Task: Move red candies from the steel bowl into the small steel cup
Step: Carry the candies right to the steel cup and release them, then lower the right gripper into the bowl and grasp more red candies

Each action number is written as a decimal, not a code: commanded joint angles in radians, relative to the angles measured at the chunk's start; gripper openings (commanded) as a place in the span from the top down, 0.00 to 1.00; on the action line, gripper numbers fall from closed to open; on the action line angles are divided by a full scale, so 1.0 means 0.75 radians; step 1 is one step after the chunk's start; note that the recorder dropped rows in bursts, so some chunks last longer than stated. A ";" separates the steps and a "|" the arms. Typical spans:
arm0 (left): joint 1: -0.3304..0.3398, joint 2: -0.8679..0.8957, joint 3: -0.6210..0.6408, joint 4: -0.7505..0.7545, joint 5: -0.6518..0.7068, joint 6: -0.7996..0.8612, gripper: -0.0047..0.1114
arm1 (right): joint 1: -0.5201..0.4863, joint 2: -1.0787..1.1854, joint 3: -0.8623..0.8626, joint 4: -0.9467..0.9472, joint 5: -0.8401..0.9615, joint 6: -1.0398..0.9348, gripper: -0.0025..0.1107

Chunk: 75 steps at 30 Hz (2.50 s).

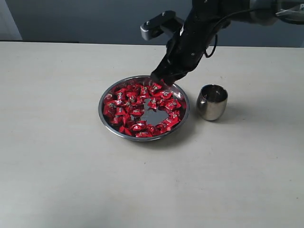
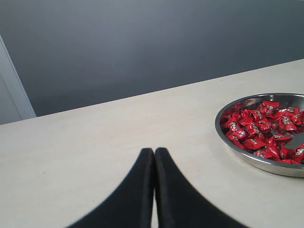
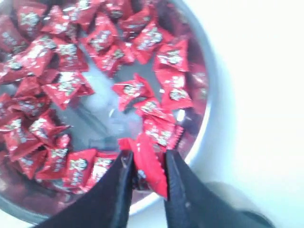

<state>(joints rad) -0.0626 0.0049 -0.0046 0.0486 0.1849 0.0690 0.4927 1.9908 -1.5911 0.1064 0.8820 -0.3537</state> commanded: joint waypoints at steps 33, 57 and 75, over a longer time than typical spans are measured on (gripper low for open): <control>0.001 -0.007 0.006 -0.003 -0.004 -0.003 0.94 | -0.345 -0.056 0.002 0.069 0.310 -0.017 0.69; 0.001 -0.007 0.006 -0.003 -0.008 -0.003 0.94 | -0.019 0.079 0.002 0.343 0.096 -0.168 0.65; 0.001 -0.007 0.006 -0.003 -0.008 -0.003 0.94 | 0.048 0.249 -0.003 0.216 -0.391 -0.113 0.65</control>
<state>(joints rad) -0.0626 0.0049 -0.0046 0.0486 0.1849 0.0690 0.5278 2.1656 -1.5911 0.3084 0.6080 -0.4479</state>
